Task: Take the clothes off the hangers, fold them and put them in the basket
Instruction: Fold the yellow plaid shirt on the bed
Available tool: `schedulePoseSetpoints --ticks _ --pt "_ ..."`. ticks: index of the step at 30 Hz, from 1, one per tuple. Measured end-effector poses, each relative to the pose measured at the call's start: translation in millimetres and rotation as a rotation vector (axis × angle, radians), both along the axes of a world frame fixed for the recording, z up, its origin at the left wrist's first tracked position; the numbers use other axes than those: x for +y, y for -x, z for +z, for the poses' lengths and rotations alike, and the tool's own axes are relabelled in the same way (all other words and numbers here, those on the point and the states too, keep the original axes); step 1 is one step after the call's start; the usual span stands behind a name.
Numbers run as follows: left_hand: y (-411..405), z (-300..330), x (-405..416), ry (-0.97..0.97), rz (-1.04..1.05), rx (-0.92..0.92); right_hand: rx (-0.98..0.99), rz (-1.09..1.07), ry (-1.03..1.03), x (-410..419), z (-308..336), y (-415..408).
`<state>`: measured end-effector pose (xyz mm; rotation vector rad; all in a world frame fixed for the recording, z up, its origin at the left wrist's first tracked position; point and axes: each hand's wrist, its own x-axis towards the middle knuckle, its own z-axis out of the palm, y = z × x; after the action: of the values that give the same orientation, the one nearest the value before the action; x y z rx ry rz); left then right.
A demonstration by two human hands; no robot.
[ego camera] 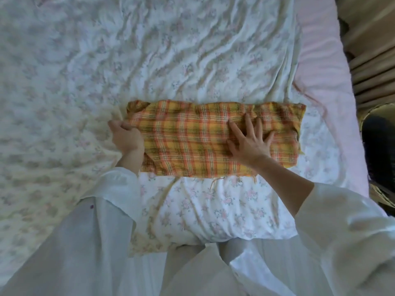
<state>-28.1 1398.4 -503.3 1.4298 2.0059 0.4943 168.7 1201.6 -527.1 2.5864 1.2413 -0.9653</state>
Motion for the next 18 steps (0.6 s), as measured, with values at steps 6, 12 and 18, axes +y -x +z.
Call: schedulePoseSetpoints --ticks 6,12,18 --pt "22.3 -15.9 12.7 0.088 -0.029 0.043 -0.033 -0.059 0.03 -0.5 -2.5 -3.6" --pt "3.4 -25.5 53.3 0.209 -0.264 0.022 -0.126 0.079 -0.088 26.2 -1.2 -3.9" --pt "-9.4 -29.6 66.4 0.266 -0.186 0.145 -0.036 0.011 0.088 31.4 -18.0 -13.6"
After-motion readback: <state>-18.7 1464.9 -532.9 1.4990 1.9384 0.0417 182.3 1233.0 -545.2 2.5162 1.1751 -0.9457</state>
